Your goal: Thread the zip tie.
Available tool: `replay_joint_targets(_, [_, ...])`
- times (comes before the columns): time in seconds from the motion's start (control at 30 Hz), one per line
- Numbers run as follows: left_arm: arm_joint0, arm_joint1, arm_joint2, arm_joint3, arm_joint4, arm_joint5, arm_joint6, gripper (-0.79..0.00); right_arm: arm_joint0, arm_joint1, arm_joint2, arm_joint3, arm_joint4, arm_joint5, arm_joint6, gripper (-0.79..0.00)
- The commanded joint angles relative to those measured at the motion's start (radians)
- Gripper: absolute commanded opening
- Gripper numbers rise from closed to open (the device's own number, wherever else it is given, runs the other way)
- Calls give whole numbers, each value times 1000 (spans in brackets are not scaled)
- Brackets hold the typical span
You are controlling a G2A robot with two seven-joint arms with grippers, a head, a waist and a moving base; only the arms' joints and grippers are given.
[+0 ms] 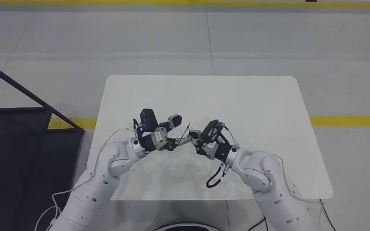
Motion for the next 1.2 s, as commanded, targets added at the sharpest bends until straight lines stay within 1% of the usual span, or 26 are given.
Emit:
replay_joint_targets(0.0, [3,1,-6,4,1,0,5,-191,1,1,6,8,38,-23,0,-785])
replay_joint_targets(0.1, [10,3,-20,11,-2,-1,15,-163,9,5,18,34,112,-77,26,-785])
replay_joint_targets(0.2, [18,6,-37,12,-1,0,27,-172,28,8,22,70,216,-139,73,-785])
replay_joint_targets(0.4, [30,11,-69,15,-2,-11,48,-188,99,14,-1,180,509,-288,218,-785])
replay_joint_targets(0.47, [34,13,-75,10,11,-31,57,-145,127,17,-12,219,595,-321,270,-785])
replay_joint_targets(0.5, [37,14,-76,8,16,-36,61,-58,140,18,-20,234,637,-333,296,-785])
replay_joint_targets(0.53, [39,14,-76,8,18,-43,63,0,151,19,-27,247,674,-340,318,-785])
replay_joint_targets(0.57, [40,15,-76,8,16,-47,64,0,161,21,-32,260,707,-341,339,-785])
replay_joint_targets(0.93, [43,14,-75,6,12,-37,61,0,164,21,-33,263,713,-340,348,-785])
replay_joint_targets(1.1, [44,10,-63,11,-119,-33,9,0,160,22,-43,267,726,-327,345,-785])
replay_joint_targets(1.17, [37,9,-58,19,-187,-36,-35,0,177,23,-57,285,772,-362,380,-785])
